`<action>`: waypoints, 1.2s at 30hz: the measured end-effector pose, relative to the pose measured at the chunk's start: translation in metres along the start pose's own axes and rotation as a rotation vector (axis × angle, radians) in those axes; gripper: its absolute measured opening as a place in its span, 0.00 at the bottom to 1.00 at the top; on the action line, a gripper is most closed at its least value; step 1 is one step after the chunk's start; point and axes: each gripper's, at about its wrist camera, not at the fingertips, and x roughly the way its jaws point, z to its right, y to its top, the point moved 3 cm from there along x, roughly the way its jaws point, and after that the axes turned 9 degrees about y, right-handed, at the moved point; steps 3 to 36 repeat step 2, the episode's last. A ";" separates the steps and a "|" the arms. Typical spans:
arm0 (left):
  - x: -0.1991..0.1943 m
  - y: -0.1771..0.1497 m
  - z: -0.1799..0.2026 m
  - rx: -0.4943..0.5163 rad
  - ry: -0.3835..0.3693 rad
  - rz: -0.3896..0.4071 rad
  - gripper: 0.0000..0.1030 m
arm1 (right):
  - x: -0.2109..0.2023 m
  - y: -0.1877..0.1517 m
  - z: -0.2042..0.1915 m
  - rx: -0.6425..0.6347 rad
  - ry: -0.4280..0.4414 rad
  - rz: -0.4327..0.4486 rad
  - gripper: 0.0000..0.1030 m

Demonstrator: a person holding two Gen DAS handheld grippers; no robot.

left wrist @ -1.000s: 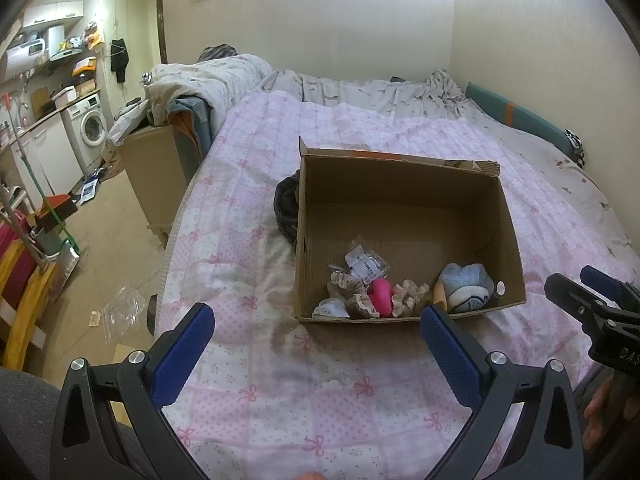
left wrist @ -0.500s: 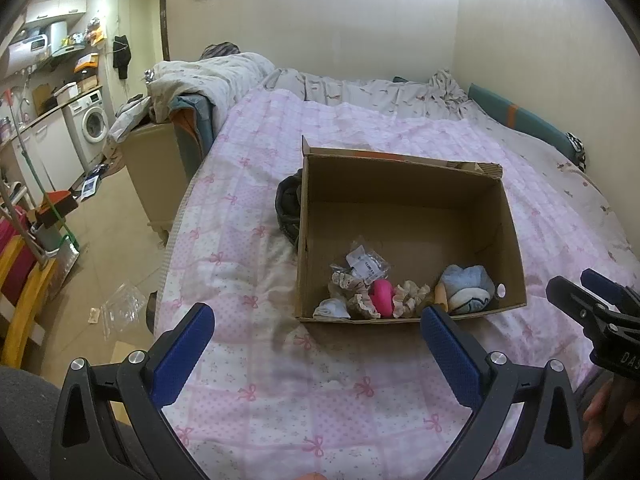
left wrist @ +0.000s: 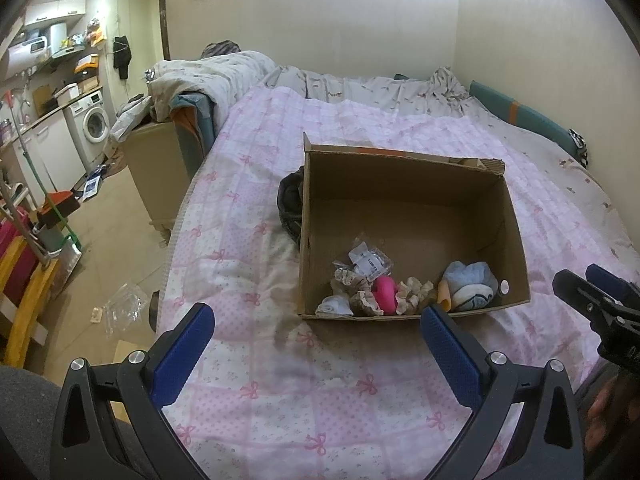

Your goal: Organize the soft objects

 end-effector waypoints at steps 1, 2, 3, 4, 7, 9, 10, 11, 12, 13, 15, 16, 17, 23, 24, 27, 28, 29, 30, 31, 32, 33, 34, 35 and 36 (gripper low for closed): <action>0.001 0.000 0.000 0.000 0.000 -0.003 1.00 | 0.000 0.000 0.000 0.000 0.000 0.000 1.00; 0.002 -0.001 0.000 -0.001 -0.004 -0.006 1.00 | 0.000 0.000 0.000 0.000 0.000 -0.001 1.00; 0.002 -0.001 0.000 -0.001 -0.004 -0.006 1.00 | 0.000 0.000 0.000 0.000 0.000 -0.001 1.00; 0.002 -0.001 0.000 -0.001 -0.004 -0.006 1.00 | 0.000 0.000 0.000 0.000 0.000 -0.001 1.00; 0.002 -0.001 0.000 -0.001 -0.004 -0.006 1.00 | 0.000 0.000 0.000 0.000 0.000 -0.001 1.00; 0.002 -0.001 0.000 -0.001 -0.004 -0.006 1.00 | 0.000 0.000 0.000 0.000 0.000 -0.001 1.00; 0.002 -0.001 0.000 -0.001 -0.004 -0.006 1.00 | 0.000 0.000 0.000 0.000 0.000 -0.001 1.00; 0.002 -0.001 0.000 -0.001 -0.004 -0.006 1.00 | 0.000 0.000 0.000 0.000 0.000 -0.001 1.00; 0.002 -0.001 0.000 -0.001 -0.004 -0.006 1.00 | 0.000 0.000 0.000 0.000 0.000 -0.001 1.00; 0.002 -0.001 0.000 -0.001 -0.004 -0.006 1.00 | 0.000 0.000 0.000 0.000 0.000 -0.001 1.00; 0.002 -0.001 0.000 -0.001 -0.004 -0.006 1.00 | 0.000 0.000 0.000 0.000 0.000 -0.001 1.00; 0.002 -0.001 0.000 -0.001 -0.004 -0.006 1.00 | 0.000 0.000 0.000 0.000 0.000 -0.001 1.00; 0.002 -0.001 0.000 -0.001 -0.004 -0.006 1.00 | 0.000 0.000 0.000 0.000 0.000 -0.001 1.00; 0.002 -0.001 0.000 -0.001 -0.004 -0.006 1.00 | 0.000 0.000 0.000 0.000 0.000 -0.001 1.00; 0.002 -0.001 0.000 -0.001 -0.004 -0.006 1.00 | 0.000 0.000 0.000 0.000 0.000 -0.001 1.00; 0.002 -0.001 0.000 -0.001 -0.004 -0.006 1.00 | 0.000 0.000 0.000 0.000 0.000 -0.001 1.00; 0.002 -0.001 0.000 -0.001 -0.004 -0.006 1.00 | 0.000 0.000 0.000 0.000 0.000 -0.001 1.00; 0.002 -0.001 0.000 -0.001 -0.004 -0.006 1.00 | 0.000 0.000 0.000 0.000 0.000 -0.001 1.00; 0.002 -0.001 0.000 -0.001 -0.004 -0.006 1.00 | 0.000 0.000 0.000 0.000 0.000 -0.001 1.00; 0.002 -0.001 0.000 -0.001 -0.004 -0.006 1.00 | 0.000 0.000 0.000 0.000 0.000 -0.001 1.00; 0.002 -0.001 0.000 -0.001 -0.004 -0.006 1.00 | 0.000 0.000 0.000 0.000 0.000 -0.001 1.00; 0.002 -0.001 0.000 -0.001 -0.004 -0.006 1.00 | 0.000 0.000 0.000 0.000 0.000 -0.001 1.00; 0.002 -0.001 0.000 -0.001 -0.004 -0.006 1.00 | 0.000 0.000 0.000 0.000 0.000 -0.001 1.00; 0.002 -0.001 0.000 -0.001 -0.004 -0.006 1.00 | 0.000 0.000 0.000 0.000 0.000 -0.001 1.00; 0.002 -0.001 0.000 -0.001 -0.004 -0.006 1.00 | 0.000 0.000 0.000 0.000 0.000 -0.001 1.00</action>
